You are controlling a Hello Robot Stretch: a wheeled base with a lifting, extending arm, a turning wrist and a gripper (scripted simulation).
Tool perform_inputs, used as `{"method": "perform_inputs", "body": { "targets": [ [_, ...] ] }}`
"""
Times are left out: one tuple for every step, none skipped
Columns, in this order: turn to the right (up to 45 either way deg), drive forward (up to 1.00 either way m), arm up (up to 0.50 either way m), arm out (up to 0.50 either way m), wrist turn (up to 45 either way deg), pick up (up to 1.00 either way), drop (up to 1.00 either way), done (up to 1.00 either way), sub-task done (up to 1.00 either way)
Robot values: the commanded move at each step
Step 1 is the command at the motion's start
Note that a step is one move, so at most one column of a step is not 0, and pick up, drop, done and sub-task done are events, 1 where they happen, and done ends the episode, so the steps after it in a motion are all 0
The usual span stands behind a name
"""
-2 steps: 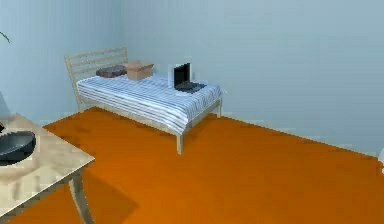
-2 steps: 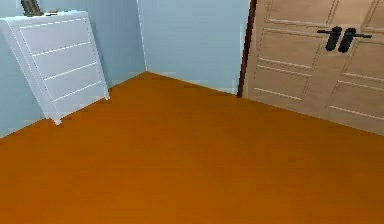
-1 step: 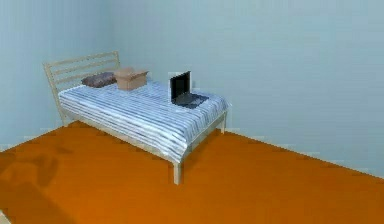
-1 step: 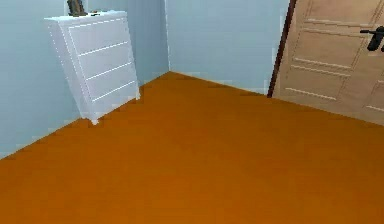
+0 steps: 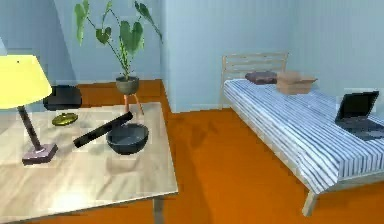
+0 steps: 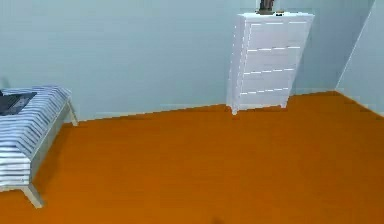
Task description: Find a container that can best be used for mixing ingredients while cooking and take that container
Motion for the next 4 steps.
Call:
{"method": "perform_inputs", "body": {
  "targets": [
    [-45.0,0.0,0.0,0.0,0.0,0.0,0.0,0.0,0.0],
    [-45.0,0.0,0.0,0.0,0.0,0.0,0.0,0.0,0.0],
    [-18.0,0.0,0.0,0.0,0.0,0.0,0.0,0.0,0.0],
    [45.0,0.0,0.0,0.0,0.0,0.0,0.0,0.0,0.0]
  ]
}}
